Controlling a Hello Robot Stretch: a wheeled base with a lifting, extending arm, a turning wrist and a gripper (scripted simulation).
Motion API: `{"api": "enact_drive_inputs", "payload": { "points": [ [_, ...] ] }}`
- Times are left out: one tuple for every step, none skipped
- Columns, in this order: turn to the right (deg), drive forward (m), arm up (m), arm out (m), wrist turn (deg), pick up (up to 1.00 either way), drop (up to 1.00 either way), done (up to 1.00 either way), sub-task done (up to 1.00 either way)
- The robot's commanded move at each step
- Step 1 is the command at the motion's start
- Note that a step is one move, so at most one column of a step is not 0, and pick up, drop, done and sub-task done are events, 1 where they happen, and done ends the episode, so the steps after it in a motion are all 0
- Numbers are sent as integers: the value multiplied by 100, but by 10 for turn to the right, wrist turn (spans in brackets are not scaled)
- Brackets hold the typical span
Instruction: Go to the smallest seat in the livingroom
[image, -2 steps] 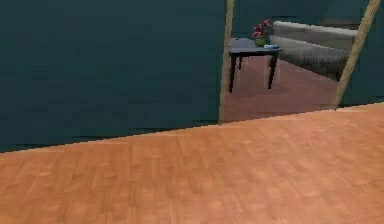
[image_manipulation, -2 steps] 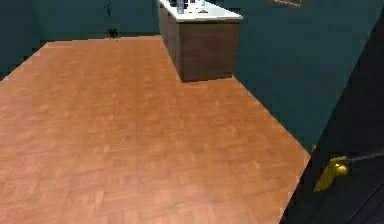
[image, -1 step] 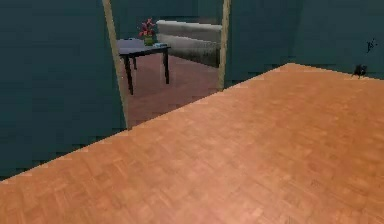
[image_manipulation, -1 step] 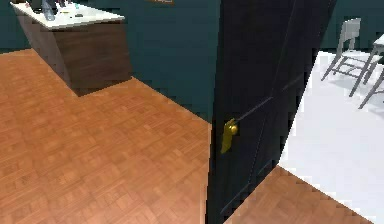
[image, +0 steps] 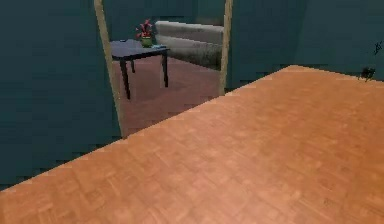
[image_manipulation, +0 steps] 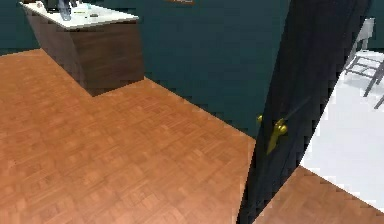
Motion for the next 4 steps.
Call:
{"api": "enact_drive_inputs", "payload": {
  "points": [
    [30,0,0,0,0,0,0,0,0],
    [0,100,0,0,0,0,0,0,0],
    [30,0,0,0,0,0,0,0,0],
    [0,100,0,0,0,0,0,0,0]
  ]
}}
